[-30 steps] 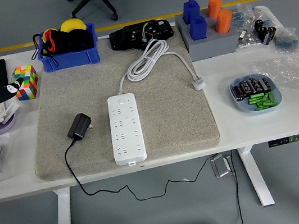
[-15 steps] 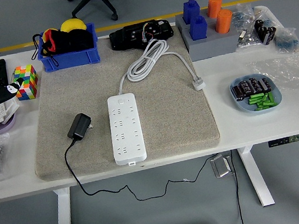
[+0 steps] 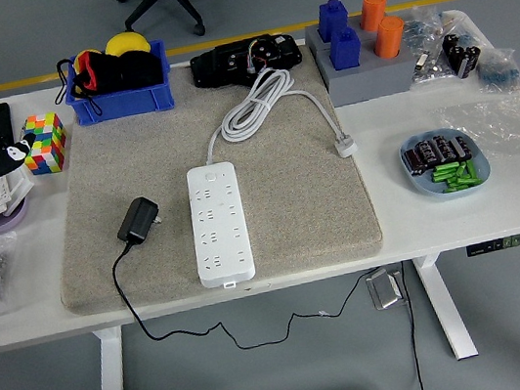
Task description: Pull the plug out,throw it away,press the button
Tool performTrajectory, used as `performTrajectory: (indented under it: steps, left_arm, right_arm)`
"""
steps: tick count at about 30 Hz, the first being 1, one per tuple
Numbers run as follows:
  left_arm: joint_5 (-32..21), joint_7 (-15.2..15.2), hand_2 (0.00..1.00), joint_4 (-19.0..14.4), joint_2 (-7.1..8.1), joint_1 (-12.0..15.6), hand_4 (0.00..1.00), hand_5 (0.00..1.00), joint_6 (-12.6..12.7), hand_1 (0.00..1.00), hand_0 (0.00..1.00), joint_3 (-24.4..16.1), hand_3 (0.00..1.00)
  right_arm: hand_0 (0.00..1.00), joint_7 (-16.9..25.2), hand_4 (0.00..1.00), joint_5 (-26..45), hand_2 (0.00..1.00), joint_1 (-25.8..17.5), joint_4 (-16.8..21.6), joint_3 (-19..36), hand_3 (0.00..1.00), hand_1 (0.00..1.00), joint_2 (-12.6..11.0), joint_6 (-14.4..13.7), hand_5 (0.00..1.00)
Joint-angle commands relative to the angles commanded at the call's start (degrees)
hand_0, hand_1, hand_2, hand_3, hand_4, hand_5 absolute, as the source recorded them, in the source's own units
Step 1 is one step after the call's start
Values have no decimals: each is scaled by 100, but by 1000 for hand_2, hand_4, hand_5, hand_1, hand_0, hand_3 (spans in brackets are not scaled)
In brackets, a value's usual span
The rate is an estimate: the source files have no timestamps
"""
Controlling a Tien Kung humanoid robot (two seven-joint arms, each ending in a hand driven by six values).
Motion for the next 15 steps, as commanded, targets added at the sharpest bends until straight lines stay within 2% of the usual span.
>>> performTrajectory:
  steps: [15]
  left_arm:
    - [-14, -17, 757, 6, 42, -30, 792, 40, 3, 777, 798, 55, 841]
  right_arm:
    - [785, 2, 788, 25, 738, 37, -2, -100, 741, 742, -53, 1, 756]
